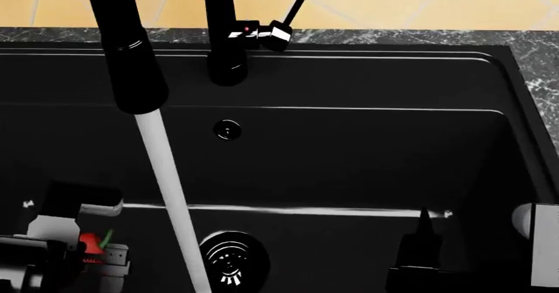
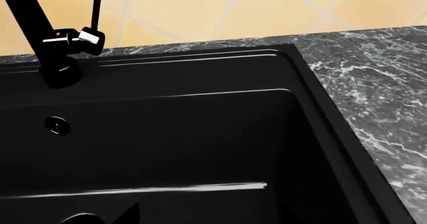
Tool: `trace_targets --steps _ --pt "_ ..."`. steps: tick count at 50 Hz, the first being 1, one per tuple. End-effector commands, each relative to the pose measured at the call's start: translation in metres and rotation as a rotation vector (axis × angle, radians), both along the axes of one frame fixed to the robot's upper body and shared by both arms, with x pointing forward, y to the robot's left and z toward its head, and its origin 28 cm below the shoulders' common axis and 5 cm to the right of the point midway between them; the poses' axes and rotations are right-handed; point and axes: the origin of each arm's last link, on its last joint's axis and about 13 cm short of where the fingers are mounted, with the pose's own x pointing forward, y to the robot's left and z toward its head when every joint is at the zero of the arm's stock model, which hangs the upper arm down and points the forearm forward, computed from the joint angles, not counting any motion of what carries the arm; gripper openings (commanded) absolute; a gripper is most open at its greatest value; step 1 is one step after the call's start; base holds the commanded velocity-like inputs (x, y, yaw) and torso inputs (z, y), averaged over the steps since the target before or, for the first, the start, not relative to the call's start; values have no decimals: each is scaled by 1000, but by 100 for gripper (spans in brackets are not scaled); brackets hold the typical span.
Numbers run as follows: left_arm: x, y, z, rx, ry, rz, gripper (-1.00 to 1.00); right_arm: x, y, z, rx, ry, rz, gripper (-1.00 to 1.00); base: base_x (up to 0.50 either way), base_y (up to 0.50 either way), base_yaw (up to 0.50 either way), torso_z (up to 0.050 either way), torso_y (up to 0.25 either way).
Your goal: Pick the eggplants and mangos from the sink and place them in one bowl. Place the bell pepper in the other bowl. Then turn off the sink faucet.
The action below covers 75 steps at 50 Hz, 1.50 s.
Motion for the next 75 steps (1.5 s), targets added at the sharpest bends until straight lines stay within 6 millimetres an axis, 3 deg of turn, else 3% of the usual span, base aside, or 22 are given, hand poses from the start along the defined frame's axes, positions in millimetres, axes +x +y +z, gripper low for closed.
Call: trace_targets --steps 1,8,12,17,20,33,42,46,75 --pt "5 0 9 6 -17 26 -100 3 2 1 0 -18 24 100 0 0 0 0 0" --pt "13 3 25 8 -71 5 -100 1 2 3 -3 -18 20 100 0 0 0 0 0" --pt "19 8 43 24 -131 -48 -100 3 1 6 -6 -24 20 100 0 0 0 0 0" --pt "2 9 89 -3 -214 -89 -100 6 2 10 -14 -23 28 100 0 0 0 0 0" --pt "-8 8 104 -4 -246 -113 -100 7 1 12 -22 -20 18 100 0 0 0 0 0" --pt "-49 14 159 -64 -360 -152 -100 10 -1 17 -27 -27 7 100 0 0 0 0 0" --pt "-79 18 183 -77 -516 -220 -100 8 -2 21 -34 -38 8 100 0 0 0 0 0" --pt "-88 14 179 -88 -515 -235 -100 9 -2 21 -32 -41 6 100 0 0 0 0 158" --pt "-96 14 181 -146 -547 -233 -100 13 0 32 -37 -63 8 100 0 0 0 0 219"
